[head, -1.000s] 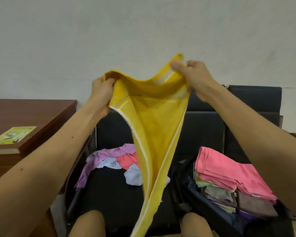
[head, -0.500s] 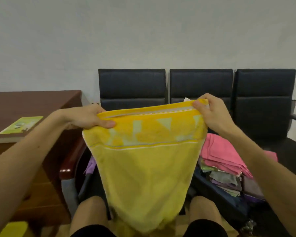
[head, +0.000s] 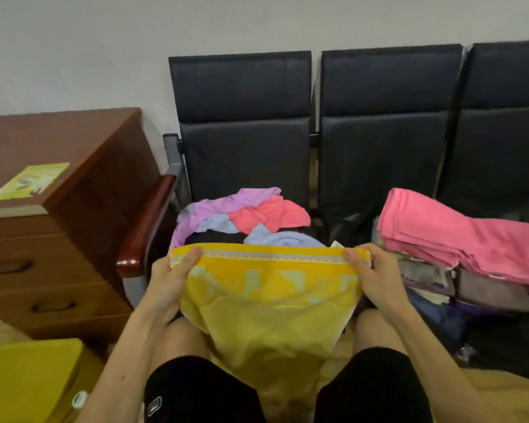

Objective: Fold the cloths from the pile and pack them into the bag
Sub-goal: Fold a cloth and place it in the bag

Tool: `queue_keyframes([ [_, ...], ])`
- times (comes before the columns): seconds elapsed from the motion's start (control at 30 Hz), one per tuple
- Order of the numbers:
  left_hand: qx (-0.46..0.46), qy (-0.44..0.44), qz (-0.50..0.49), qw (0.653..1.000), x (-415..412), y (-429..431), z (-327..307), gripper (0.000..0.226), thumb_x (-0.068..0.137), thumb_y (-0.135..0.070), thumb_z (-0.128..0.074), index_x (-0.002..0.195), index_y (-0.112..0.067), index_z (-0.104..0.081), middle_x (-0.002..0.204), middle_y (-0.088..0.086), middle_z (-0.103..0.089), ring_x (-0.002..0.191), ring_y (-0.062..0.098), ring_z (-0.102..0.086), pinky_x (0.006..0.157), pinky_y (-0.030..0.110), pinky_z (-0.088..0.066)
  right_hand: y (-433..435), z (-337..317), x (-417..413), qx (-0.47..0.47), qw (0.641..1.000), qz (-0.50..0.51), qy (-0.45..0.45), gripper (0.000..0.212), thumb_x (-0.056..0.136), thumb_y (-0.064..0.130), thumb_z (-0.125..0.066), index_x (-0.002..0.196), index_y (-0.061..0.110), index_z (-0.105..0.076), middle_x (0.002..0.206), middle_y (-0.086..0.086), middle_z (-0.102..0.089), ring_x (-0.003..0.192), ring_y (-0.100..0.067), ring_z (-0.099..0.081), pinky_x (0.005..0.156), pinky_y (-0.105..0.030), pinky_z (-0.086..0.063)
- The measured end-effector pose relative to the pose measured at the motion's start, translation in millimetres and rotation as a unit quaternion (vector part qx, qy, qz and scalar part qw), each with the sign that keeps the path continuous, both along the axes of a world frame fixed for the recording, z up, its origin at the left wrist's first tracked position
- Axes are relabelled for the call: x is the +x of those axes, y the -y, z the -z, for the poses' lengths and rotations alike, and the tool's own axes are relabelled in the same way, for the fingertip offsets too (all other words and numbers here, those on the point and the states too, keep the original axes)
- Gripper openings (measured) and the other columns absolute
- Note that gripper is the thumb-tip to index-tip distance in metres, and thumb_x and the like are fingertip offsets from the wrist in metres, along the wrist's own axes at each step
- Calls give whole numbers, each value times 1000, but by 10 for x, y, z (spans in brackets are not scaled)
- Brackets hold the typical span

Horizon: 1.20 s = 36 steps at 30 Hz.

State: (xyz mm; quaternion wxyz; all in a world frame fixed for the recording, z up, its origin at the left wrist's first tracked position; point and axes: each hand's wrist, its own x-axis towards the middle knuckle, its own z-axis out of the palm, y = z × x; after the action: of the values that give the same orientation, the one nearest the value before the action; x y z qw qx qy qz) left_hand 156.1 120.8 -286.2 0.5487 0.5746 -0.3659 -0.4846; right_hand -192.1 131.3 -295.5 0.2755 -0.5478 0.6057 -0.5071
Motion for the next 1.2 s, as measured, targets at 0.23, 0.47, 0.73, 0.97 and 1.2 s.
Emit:
queue_keyframes([
  [0.23, 27, 19, -31, 999, 6, -72, 401, 24, 88, -20, -70, 79, 2, -71, 78, 20, -73, 70, 26, -68, 59, 32, -59, 2, 282, 34, 18, 995, 49, 88, 23, 95, 16, -64, 73, 10, -63, 64, -3, -58, 56, 2, -50, 52, -16, -40],
  [0.47, 39, -2, -52, 998, -228, -130, 437, 26, 94, -17, -64, 80, 4, -69, 71, 12, -74, 67, 19, -72, 58, 29, -60, -4, 273, 249, 40, 983, 87, 156, 19, 96, 18, -62, 77, 13, -64, 73, -7, -60, 65, -7, -55, 61, -25, -47],
  [0.73, 29, -28, 5, 999, -444, -252, 451, 38, 82, -37, -75, 86, 1, -75, 92, 26, -73, 91, 43, -71, 83, 58, -57, -140, 206, 609, 44, 978, 87, 183, 20, 95, 23, -65, 83, 7, -66, 79, -31, -57, 71, -20, -53, 65, -39, -46],
  [0.97, -11, 7, 147, 989, -767, -403, 222, 42, 83, -33, -65, 83, 9, -70, 76, 32, -65, 68, 23, -63, 63, 32, -52, -395, 101, 1115, 53, 986, -32, 155, 14, 94, 16, -65, 83, 22, -70, 79, -6, -68, 74, -28, -63, 70, -41, -51],
  [1.2, -37, 46, 177, 982, -900, -417, 80, 24, 97, -18, -60, 82, -17, -80, 78, 18, -73, 73, 29, -69, 66, 33, -55, -450, 34, 1296, 52, 984, -77, 150, 12, 94, 14, -65, 87, 20, -73, 80, -3, -71, 76, -26, -66, 72, -42, -54],
])
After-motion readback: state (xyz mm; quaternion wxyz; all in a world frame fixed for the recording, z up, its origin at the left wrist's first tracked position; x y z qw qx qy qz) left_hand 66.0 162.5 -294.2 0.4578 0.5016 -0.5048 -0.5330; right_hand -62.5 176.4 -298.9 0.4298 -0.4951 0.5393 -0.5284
